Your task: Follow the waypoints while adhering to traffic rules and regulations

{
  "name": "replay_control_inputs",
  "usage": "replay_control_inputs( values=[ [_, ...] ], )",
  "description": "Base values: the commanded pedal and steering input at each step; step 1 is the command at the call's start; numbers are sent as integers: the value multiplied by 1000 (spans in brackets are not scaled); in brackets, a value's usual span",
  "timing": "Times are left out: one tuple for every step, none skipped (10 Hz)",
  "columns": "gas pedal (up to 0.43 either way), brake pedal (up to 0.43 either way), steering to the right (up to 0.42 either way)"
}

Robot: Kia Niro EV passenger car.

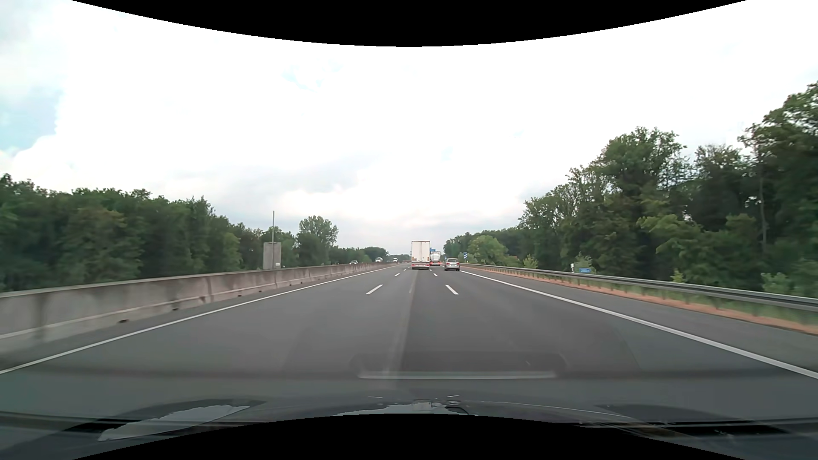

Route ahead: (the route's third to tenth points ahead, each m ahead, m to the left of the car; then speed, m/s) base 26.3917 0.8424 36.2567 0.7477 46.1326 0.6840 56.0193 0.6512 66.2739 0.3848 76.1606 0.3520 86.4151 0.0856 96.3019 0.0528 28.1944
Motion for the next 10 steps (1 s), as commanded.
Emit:
replay_control_inputs(
  values=[
    [220, 0, -1],
    [220, 0, -1],
    [220, 0, -1],
    [220, 0, -1],
    [220, 0, -1],
    [220, 0, -1],
    [220, 0, -1],
    [220, 0, -1],
    [220, 0, -1],
    [220, 0, -1]
  ],
)
